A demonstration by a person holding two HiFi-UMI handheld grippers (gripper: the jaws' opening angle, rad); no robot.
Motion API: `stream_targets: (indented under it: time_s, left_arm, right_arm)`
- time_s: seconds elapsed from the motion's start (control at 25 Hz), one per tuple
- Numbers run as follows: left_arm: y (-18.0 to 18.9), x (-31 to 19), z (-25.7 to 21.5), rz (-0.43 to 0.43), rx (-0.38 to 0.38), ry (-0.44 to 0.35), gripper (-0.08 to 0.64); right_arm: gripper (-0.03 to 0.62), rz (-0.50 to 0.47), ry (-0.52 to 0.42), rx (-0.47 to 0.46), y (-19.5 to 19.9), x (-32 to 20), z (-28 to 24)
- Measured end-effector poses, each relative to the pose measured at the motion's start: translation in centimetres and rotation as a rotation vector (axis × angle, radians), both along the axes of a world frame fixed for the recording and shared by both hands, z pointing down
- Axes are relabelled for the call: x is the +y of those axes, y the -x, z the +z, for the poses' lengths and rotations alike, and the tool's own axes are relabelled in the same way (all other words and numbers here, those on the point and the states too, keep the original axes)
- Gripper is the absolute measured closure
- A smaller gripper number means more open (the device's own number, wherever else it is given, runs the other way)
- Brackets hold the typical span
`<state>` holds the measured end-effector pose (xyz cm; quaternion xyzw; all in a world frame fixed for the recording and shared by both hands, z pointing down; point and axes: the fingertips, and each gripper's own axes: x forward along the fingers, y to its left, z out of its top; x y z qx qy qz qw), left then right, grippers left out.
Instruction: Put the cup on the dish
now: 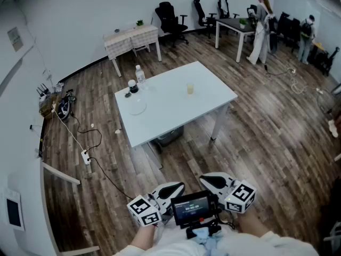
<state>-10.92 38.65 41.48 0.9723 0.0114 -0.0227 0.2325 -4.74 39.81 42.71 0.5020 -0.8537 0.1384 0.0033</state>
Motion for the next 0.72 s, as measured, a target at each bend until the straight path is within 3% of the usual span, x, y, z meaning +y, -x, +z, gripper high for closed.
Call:
stream_targets:
  time_s: [0.36,0.72]
  left_arm:
    - [-0.2,-0.6,0.3,0.011,-0.010,-0.002,0.558]
    - [-0.9,-0.8,0.3,0.027,-0.011,0.004,0.558]
  right_arm:
    - [0.561,-0.007,-0.007,0.008,0.0,-0.9,0.1]
    - [0.560,0.028,-0.017,-0.069,-1.5,-1.1,-0.3]
